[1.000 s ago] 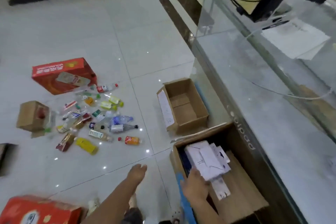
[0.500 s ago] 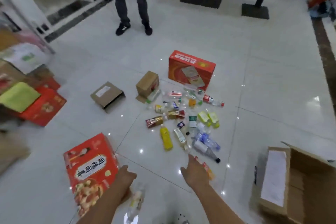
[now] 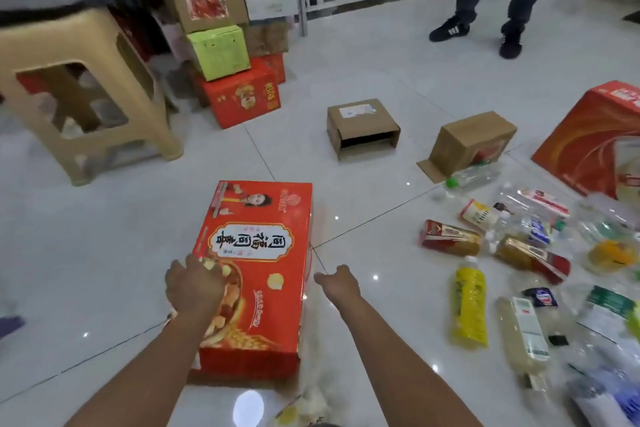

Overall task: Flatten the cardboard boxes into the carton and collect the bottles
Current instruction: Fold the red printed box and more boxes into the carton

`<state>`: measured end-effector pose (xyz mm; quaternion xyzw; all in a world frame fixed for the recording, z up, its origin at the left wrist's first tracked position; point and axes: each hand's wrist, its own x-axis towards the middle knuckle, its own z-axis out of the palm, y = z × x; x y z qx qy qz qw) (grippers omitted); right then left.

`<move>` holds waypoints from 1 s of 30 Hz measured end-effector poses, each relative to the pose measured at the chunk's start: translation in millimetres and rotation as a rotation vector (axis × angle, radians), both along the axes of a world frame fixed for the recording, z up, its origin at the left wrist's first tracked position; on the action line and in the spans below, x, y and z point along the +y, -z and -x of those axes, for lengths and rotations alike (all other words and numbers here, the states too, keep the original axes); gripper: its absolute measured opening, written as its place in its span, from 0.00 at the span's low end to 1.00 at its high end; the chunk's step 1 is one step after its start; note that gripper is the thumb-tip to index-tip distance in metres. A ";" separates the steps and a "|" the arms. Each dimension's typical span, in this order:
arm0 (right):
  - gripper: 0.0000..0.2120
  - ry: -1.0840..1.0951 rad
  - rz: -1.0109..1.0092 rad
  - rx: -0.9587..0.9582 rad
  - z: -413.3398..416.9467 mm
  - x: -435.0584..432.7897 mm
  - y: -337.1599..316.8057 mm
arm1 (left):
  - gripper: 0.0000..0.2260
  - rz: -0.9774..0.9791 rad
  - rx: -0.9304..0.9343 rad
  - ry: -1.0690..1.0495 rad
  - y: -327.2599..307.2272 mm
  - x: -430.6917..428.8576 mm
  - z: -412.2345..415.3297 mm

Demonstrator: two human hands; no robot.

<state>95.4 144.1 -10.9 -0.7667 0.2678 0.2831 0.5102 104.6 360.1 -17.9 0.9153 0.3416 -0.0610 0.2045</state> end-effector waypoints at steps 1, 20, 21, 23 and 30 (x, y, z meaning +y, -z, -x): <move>0.32 -0.002 -0.038 0.026 -3.2 7.5 15.7 | 0.29 0.022 0.040 -0.100 14.4 13.2 6.2; 0.37 0.225 -0.249 0.193 -3.0 7.7 79.6 | 0.38 0.728 0.093 -0.423 105.5 42.1 48.3; 0.33 0.257 -0.287 0.198 -3.9 2.3 81.7 | 0.36 0.849 0.088 -0.455 100.8 39.8 48.2; 0.30 0.312 -0.382 0.186 -7.2 -6.6 78.7 | 0.31 0.974 0.100 -0.435 90.1 34.2 47.4; 0.39 0.293 -0.459 0.121 -25.4 -19.2 75.3 | 0.39 1.120 0.249 -0.349 79.6 35.9 37.8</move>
